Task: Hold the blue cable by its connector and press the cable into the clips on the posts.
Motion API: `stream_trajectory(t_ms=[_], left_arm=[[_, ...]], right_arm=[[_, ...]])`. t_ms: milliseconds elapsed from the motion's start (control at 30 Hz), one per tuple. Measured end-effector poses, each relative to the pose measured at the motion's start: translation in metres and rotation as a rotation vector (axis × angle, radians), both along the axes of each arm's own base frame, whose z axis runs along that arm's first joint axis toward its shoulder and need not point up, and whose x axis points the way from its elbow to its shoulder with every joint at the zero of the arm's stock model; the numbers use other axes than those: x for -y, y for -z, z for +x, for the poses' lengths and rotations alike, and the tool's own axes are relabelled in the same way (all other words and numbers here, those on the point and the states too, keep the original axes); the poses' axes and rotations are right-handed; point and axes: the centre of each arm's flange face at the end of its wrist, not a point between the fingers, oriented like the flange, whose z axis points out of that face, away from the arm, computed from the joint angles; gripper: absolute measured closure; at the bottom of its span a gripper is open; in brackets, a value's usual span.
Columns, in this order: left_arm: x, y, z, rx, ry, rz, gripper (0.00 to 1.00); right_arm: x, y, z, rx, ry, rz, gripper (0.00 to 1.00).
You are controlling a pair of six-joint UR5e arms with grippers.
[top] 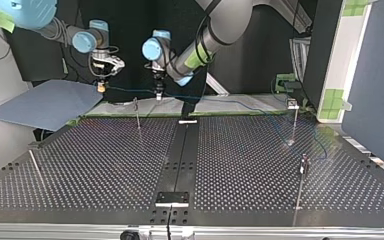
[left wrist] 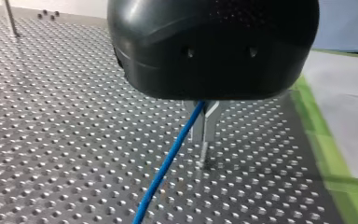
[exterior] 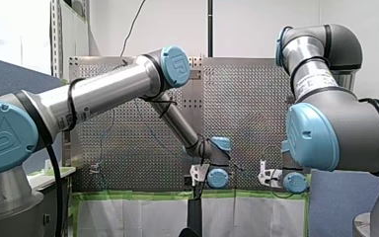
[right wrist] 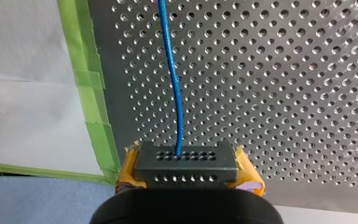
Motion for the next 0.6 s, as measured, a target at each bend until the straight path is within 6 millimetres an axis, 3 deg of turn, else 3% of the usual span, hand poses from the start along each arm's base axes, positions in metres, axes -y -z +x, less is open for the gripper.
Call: stream_trajectory(t_ms=[300,600], left_arm=[[0.012,-0.018,0.019,0.036,0.016,-0.041,1.0],[0.015,0.014,0.018,0.006,0.048,-0.025,1.0]], right_arm=[[0.022,-0.006,-0.01,0.028,-0.01,-0.002,1.0],[0.029,-0.008,-0.017,0.047,-0.011,-0.004,1.0]])
